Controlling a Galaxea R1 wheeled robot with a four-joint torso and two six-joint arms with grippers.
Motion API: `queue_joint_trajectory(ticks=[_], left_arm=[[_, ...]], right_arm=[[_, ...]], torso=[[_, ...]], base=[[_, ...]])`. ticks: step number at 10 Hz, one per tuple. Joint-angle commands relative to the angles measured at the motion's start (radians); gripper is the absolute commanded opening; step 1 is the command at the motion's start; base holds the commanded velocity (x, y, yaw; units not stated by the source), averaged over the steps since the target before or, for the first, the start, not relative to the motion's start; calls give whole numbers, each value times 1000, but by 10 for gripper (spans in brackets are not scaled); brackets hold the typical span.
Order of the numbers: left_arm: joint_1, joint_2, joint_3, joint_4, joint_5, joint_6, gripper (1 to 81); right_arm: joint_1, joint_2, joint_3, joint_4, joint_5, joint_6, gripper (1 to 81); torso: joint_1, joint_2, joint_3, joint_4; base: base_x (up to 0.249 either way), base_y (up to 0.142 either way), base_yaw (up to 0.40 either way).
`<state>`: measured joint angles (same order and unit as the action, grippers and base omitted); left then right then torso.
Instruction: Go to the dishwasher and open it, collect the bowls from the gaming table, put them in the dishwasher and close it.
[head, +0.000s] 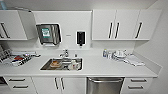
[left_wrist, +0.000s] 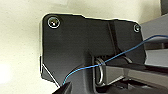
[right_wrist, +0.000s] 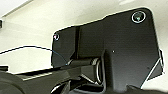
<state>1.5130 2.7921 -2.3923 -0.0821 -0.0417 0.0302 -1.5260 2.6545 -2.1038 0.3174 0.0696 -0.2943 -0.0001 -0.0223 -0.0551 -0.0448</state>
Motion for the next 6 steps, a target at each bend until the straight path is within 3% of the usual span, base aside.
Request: queue_joint_trajectory(ticks=[1, 6], left_arm=[[-44, -15, 1, 7, 59, 8, 811], [-41, -14, -5, 7, 59, 8, 811]], right_arm=[[48, -19, 9, -1, -63, -2, 811], [45, -19, 4, -1, -62, -2, 811]], torso=[[0, 0, 0, 0], [0, 0, 0, 0]], base=[[143, 0, 0], [143, 0, 0]])
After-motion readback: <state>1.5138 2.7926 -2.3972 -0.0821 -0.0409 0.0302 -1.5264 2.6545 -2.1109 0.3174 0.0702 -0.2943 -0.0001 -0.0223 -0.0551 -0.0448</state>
